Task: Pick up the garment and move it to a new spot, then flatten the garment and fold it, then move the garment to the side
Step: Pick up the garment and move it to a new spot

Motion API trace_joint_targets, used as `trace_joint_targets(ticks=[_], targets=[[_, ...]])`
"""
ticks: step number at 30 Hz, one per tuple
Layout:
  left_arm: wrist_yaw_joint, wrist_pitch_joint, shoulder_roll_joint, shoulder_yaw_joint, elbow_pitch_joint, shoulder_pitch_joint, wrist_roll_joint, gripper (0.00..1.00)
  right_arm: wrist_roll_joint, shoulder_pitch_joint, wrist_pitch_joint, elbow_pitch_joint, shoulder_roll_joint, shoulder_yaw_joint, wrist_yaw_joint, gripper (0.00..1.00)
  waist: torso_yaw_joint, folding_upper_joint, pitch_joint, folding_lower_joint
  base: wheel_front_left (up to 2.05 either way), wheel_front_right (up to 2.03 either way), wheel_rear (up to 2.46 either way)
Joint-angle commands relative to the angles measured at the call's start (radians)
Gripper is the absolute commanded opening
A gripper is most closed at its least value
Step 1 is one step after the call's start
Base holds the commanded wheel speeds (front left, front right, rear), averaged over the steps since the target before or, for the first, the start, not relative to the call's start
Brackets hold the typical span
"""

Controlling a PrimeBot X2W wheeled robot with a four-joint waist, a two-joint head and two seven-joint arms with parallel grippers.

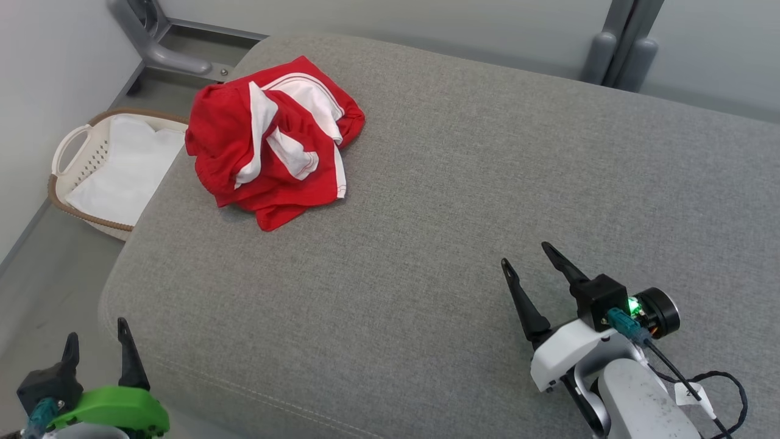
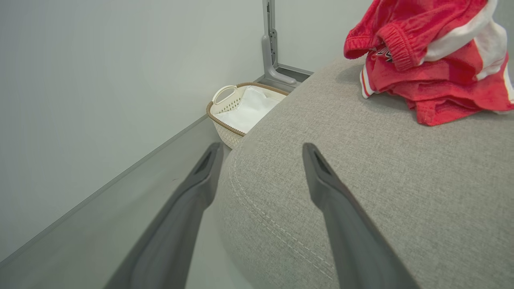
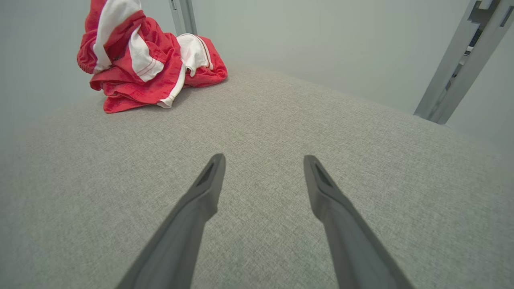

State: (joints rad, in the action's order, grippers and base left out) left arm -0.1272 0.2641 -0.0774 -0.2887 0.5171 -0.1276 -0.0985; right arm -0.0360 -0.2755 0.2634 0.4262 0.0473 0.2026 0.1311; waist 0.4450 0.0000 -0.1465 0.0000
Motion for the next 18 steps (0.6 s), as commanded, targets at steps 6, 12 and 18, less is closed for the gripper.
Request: trace_joint_targets(ticks=[6, 12, 18], targets=[[-0.005, 0.001, -0.032, 0.028, 0.005, -0.126, -0.069, 1.00, 0.032, -0.049, 0.002, -0.005, 0.006, 0.010, -0.001, 1.00, -0.033, 0.0000, -0.079, 0.0000, 0.00, 0.00, 0.00], [-0.005, 0.001, -0.123, 0.153, 0.035, -0.286, -0.216, 1.00, 0.063, -0.111, 0.002, -0.021, 0.006, 0.026, -0.001, 1.00, -0.065, 0.0000, -0.177, 0.0000, 0.00, 0.00, 0.00], [-0.005, 0.000, -0.241, 0.313, 0.058, -0.441, -0.390, 1.00, 0.078, -0.157, 0.002, -0.037, 0.006, 0.047, -0.001, 1.00, -0.096, 0.0000, -0.262, 0.0000, 0.00, 0.00, 0.00]])
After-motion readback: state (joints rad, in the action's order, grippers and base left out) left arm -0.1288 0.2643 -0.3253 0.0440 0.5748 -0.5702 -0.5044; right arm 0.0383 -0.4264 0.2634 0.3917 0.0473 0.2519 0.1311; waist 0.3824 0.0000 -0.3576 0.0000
